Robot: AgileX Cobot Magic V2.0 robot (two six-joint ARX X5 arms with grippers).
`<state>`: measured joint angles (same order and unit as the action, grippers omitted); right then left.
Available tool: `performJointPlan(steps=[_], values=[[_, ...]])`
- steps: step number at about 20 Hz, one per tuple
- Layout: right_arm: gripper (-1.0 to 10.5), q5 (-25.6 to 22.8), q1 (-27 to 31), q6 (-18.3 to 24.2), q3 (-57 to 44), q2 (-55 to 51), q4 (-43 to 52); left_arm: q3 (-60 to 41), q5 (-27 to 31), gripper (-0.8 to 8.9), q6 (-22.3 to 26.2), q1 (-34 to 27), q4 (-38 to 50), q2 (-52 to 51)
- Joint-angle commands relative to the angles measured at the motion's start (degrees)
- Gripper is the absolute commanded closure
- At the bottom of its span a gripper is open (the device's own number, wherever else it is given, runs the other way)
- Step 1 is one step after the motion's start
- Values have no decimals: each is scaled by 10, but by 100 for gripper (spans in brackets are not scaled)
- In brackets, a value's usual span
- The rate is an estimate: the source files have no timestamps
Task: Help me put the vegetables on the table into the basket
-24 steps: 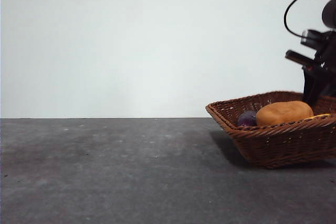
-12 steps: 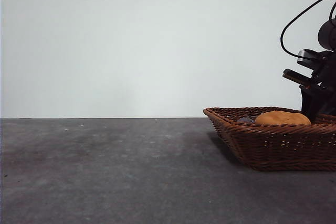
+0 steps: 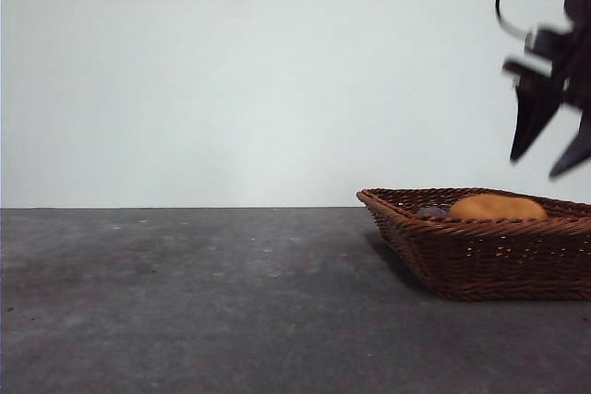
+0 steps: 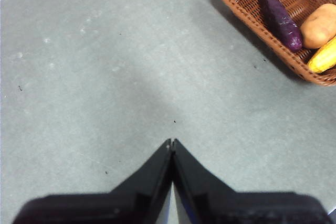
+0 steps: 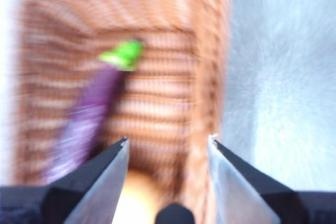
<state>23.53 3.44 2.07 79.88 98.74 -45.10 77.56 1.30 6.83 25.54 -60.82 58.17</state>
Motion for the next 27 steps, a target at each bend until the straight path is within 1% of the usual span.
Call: performJointPlan(steps=[1, 2, 3, 5, 7, 11, 14, 16, 19, 27], values=[[714, 23, -2, 13, 10, -66, -44, -2, -2, 821, -4, -2, 3, 0], [783, 38, -6, 12, 10, -103, -63, -2, -2, 821, -4, -2, 3, 0], [822, 45, -9, 13, 10, -139, -82, -2, -2, 821, -4, -2, 3, 0], [844, 46, -11, 13, 10, -204, -117, -2, -2, 821, -1, -2, 3, 0], [950, 47, -17, 16, 10, -258, -155, -2, -2, 821, 1, -2, 3, 0], [958, 45, -19, 46, 10, -340, -250, -2, -3, 821, 7, -2, 4, 0], [958, 42, -20, 78, 10, -378, -335, -2, -3, 821, 7, -2, 4, 0], [958, 38, -20, 80, 8, -399, -337, -2, -5, 821, 7, -2, 3, 0], [958, 39, -20, 72, 8, -412, -337, -2, -33, 820, 7, -2, 3, 0], [946, 37, -20, 71, 9, -407, -337, -2, -32, 818, 7, -2, 3, 0]])
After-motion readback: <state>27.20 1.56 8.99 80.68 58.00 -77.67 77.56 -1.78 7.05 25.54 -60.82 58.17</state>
